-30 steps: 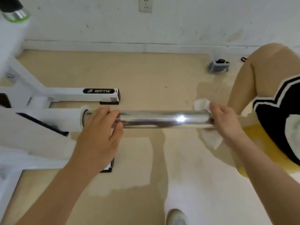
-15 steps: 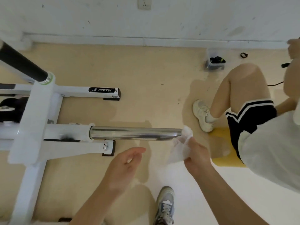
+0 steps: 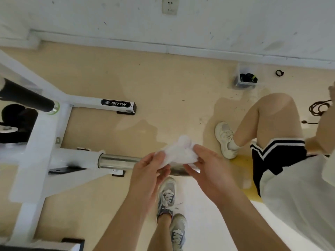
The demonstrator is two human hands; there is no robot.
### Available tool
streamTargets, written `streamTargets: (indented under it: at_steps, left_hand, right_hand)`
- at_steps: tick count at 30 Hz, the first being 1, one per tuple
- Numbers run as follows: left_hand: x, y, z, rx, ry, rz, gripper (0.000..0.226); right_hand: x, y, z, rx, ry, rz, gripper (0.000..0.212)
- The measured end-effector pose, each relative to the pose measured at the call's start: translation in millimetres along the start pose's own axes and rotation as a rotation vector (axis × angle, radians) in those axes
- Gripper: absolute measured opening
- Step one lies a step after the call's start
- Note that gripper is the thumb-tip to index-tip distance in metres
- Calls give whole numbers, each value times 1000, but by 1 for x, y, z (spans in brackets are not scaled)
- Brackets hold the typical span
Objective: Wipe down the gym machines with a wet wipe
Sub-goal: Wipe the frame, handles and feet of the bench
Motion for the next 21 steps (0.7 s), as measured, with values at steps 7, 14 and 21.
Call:
streamTargets:
  at_steps: [7, 14, 21]
  left_hand:
    - [19, 44, 26, -95, 2, -21, 7]
    - [28, 66, 66, 39, -2, 55, 21]
    - [43, 81, 98, 60, 152, 152, 26]
  right_hand:
    - [15, -54, 31, -472, 10, -207, 24]
    - [41, -76, 48, -615, -165, -85, 14]
    - [84, -124, 26, -394, -101, 99, 19]
Point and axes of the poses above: each hand's wrist, its own x-axis towards the middle knuckle, its own z-axis out of the palm, y = z × x, the point moved 9 cm from there along x, towards the middle knuckle, and after that the axes turned 9 degrees about y, right-handed, at the moved point
